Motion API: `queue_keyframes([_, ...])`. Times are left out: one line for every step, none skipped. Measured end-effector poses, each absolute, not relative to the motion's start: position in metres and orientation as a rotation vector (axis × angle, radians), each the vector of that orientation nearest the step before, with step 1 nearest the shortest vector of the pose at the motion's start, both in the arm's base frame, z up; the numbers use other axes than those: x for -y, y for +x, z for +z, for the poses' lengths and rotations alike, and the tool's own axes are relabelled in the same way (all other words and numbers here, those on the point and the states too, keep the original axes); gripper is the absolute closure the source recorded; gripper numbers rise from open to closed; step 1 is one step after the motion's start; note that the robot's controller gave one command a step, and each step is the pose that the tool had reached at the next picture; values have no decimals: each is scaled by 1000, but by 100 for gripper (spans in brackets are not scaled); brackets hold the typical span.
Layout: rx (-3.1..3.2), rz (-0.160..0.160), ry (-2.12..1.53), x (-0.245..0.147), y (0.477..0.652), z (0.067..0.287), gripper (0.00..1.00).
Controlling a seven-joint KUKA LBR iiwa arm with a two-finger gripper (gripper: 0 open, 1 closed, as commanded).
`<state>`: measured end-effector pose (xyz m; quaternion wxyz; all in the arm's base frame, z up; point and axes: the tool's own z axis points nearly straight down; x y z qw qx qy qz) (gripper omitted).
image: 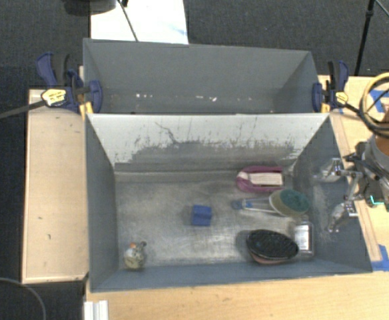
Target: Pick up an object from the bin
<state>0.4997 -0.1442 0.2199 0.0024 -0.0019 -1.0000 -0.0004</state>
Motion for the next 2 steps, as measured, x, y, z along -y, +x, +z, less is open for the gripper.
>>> queue_keyframes([3121, -5, 339, 121, 546, 90, 0])
queue_keyframes([3057, -52, 462, 129, 586, 74, 0])
